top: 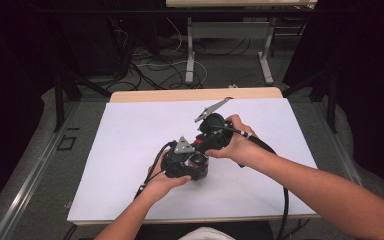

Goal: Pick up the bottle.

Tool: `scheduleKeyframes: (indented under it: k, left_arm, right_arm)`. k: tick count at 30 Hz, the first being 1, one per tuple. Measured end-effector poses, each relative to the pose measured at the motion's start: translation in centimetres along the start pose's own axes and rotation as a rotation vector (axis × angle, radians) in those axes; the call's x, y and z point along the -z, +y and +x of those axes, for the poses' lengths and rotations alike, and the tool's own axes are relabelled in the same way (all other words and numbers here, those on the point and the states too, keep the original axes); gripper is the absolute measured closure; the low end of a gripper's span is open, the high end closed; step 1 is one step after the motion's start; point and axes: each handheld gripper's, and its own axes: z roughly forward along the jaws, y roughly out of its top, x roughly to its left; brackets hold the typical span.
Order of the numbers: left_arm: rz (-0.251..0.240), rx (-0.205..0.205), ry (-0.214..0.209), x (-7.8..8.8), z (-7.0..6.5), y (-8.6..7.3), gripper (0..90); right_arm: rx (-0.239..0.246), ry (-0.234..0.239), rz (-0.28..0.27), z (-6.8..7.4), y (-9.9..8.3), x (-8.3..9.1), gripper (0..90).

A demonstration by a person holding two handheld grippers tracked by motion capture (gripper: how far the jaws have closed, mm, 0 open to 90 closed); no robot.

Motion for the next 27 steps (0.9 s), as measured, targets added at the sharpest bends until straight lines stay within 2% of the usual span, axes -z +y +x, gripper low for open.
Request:
scheduleKeyframes:
  k: [2, 3, 4, 5, 6, 7, 8, 10, 11, 12, 13, 16, 18, 20, 22, 24, 26, 27]
  left_arm:
    - [0.005, 0.007, -0.008, 0.1, 0.0, 0.0, 29.9]
    - [0.023, -0.011, -0.017, 0.3, 0.2, 0.0, 29.9]
    - [0.01, -0.008, -0.015, 0.2, 0.1, 0.0, 29.9]
    - [0.006, -0.008, -0.016, 0.2, 0.1, 0.0, 29.9]
    - [-0.001, -0.008, -0.016, 0.2, 0.1, 0.0, 30.0]
    - [-0.001, -0.007, -0.019, 0.2, 0.1, 0.0, 30.0]
    - [-0.001, -0.012, -0.021, 0.3, 0.1, 0.0, 30.0]
    - [0.015, -0.016, -0.038, 0.4, 0.2, 0.1, 30.0]
    - [0.015, -0.021, -0.037, 0.5, 0.2, 0.1, 30.0]
    - [-0.001, -0.022, -0.027, 0.4, 0.2, 0.1, 30.0]
    - [0.004, -0.017, -0.032, 0.4, 0.1, 0.1, 30.0]
    - [0.003, -0.025, -0.04, 0.5, 0.1, 0.1, 30.0]
    - [0.01, -0.033, -0.049, 0.5, 0.1, 0.1, 30.0]
    - [-0.003, -0.042, -0.048, 0.4, 0.0, 0.1, 29.9]
    - [0.001, -0.031, -0.053, 0.4, -0.2, 0.1, 30.0]
    - [-0.001, -0.04, -0.055, 0.4, -0.2, 0.1, 29.9]
    - [0.012, -0.051, -0.073, 0.6, -0.2, 0.2, 30.0]
    - [-0.003, -0.05, -0.065, 0.5, -0.3, 0.1, 30.0]
  right_arm:
    - [0.025, 0.009, 0.008, -0.1, 0.2, 0.0, 61.0]
    - [0.045, 0.027, 0.011, -0.2, 0.2, 0.0, 61.0]
    - [0.081, 0.045, 0.012, -0.5, 0.4, 0.0, 61.0]
    - [0.081, 0.045, 0.012, -0.5, 0.4, 0.0, 61.0]
    - [0.106, 0.075, 0.028, -0.7, 0.5, 0.0, 61.0]
    - [0.109, 0.085, 0.036, -0.9, 0.6, 0.1, 61.0]
    - [0.165, 0.127, 0.048, -1.0, 0.8, 0.1, 61.1]
    - [0.173, 0.139, 0.052, -1.2, 0.9, 0.1, 61.0]
    - [0.229, 0.185, 0.059, -1.7, 1.1, 0.1, 61.0]
    - [0.229, 0.185, 0.059, -1.7, 1.1, 0.1, 61.0]
    - [0.25, 0.198, 0.057, -1.8, 1.2, 0.0, 61.1]
    - [0.351, 0.258, 0.061, -2.5, 1.4, -0.1, 61.0]
    - [0.375, 0.294, 0.077, -2.7, 1.6, -0.1, 61.0]
    - [0.425, 0.329, 0.089, -2.9, 1.8, -0.1, 60.9]
    - [0.5, 0.368, 0.096, -3.2, 2.0, -0.2, 60.9]
    - [0.536, 0.395, 0.1, -3.3, 2.2, -0.2, 60.8]
    - [0.604, 0.425, 0.097, -3.5, 2.4, -0.3, 60.8]
    - [0.633, 0.444, 0.099, -3.6, 2.4, -0.3, 60.7]
